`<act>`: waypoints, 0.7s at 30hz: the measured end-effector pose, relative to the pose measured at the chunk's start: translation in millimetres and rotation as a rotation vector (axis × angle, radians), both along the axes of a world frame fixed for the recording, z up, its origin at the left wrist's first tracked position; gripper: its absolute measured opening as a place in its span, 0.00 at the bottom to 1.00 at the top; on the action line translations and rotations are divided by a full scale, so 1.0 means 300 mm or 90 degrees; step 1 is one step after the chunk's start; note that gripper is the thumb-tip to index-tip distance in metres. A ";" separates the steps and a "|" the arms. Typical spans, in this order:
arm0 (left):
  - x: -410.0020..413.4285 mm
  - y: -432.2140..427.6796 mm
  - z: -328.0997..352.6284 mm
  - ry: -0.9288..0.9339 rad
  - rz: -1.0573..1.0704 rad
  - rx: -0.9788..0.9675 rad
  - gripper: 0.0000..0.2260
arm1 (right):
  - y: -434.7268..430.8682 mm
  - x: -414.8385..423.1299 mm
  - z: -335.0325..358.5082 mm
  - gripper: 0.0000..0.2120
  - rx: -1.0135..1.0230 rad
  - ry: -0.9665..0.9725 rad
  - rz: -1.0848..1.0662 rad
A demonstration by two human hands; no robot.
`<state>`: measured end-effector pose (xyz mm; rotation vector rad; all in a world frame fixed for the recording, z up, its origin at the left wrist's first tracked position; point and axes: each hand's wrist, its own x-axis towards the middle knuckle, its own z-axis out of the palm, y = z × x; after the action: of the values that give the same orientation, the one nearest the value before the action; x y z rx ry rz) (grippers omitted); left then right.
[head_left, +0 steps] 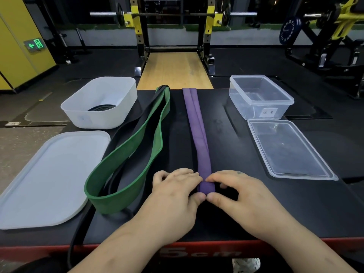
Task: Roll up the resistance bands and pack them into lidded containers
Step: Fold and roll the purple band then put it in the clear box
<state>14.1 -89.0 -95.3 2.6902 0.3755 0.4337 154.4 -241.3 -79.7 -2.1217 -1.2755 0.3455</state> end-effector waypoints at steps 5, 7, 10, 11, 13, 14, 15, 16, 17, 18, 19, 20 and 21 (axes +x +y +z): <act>0.001 0.005 -0.012 -0.028 -0.005 0.007 0.20 | 0.082 0.064 0.013 0.10 0.048 0.075 -0.141; 0.003 0.008 -0.017 -0.031 -0.011 0.010 0.19 | 0.124 0.082 -0.004 0.13 0.038 0.077 -0.168; 0.001 0.012 -0.024 -0.042 -0.023 0.006 0.18 | 0.159 0.082 -0.012 0.13 0.084 0.153 -0.178; 0.001 0.014 -0.026 -0.051 -0.024 0.004 0.17 | 0.162 0.080 -0.009 0.14 0.118 0.185 -0.181; 0.003 0.014 -0.028 -0.061 -0.024 0.000 0.16 | 0.166 0.077 -0.010 0.15 0.150 0.200 -0.182; 0.002 0.013 -0.030 -0.061 -0.024 -0.001 0.16 | 0.169 0.075 -0.014 0.16 0.139 0.179 -0.179; 0.003 0.013 -0.031 -0.061 -0.025 0.002 0.16 | 0.171 0.073 -0.020 0.16 0.123 0.159 -0.177; 0.003 0.014 -0.033 -0.063 -0.027 0.010 0.16 | 0.173 0.070 -0.024 0.17 0.116 0.152 -0.175; 0.004 0.014 -0.033 -0.061 -0.029 0.017 0.15 | 0.173 0.068 -0.025 0.17 0.122 0.160 -0.170; 0.005 0.014 -0.033 -0.060 -0.030 0.020 0.15 | 0.173 0.067 -0.024 0.17 0.132 0.174 -0.161; 0.006 0.014 -0.032 -0.060 -0.030 0.023 0.15 | 0.172 0.067 -0.021 0.18 0.136 0.179 -0.152; 0.007 0.015 -0.032 -0.059 -0.030 0.023 0.15 | 0.173 0.069 -0.019 0.18 0.126 0.166 -0.149; 0.008 0.015 -0.033 -0.056 -0.030 0.026 0.15 | 0.176 0.074 -0.016 0.18 0.108 0.148 -0.155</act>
<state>16.5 -84.5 -105.3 2.7021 0.2806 0.5501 176.5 -188.6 -84.6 -1.9980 -0.8727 0.3546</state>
